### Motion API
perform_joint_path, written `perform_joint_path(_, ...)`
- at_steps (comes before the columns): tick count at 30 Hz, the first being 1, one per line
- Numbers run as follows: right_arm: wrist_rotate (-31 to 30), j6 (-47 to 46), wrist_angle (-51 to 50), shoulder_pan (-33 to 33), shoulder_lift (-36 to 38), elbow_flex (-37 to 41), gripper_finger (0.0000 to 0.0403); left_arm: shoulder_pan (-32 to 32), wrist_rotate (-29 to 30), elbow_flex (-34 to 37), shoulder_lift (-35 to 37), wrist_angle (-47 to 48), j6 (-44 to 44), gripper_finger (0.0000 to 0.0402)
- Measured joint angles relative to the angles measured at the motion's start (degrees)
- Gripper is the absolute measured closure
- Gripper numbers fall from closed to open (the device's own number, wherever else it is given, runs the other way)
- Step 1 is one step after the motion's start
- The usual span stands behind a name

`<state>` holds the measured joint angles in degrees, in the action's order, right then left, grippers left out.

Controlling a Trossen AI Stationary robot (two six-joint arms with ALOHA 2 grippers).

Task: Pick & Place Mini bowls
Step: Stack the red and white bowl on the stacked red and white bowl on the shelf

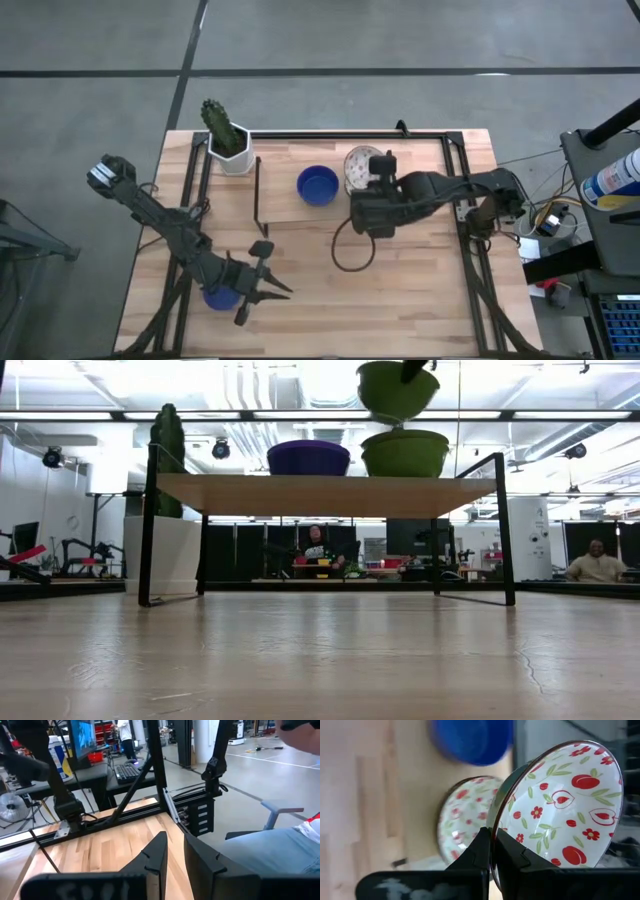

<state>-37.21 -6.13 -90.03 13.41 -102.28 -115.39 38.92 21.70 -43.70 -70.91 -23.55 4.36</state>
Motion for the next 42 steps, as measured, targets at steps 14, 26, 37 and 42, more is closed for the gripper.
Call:
perform_joint_path(14, 9.3, 3.3, 0.0, -3.4, 0.0, 1.3, 0.0394, 0.0, -0.1, 3.1, -0.1, -2.4, -2.1, 0.0339)
perform_joint_path(26, 9.4, 2.8, 0.0, -3.7, -0.1, 5.3, 0.0394, 0.0, -0.2, 3.1, -0.1, -2.8, -2.8, 0.0339)
perform_joint_path(37, 10.2, 3.7, 0.1, -4.0, -0.1, 9.8, 0.0394, 0.0, -0.2, 3.1, -0.1, -2.8, -2.9, 0.0339)
perform_joint_path(42, 10.1, 4.8, 0.6, -4.0, -0.1, 10.0, 0.0387, 0.0, -0.2, 3.1, -0.1, -2.8, -2.9, 0.0339)
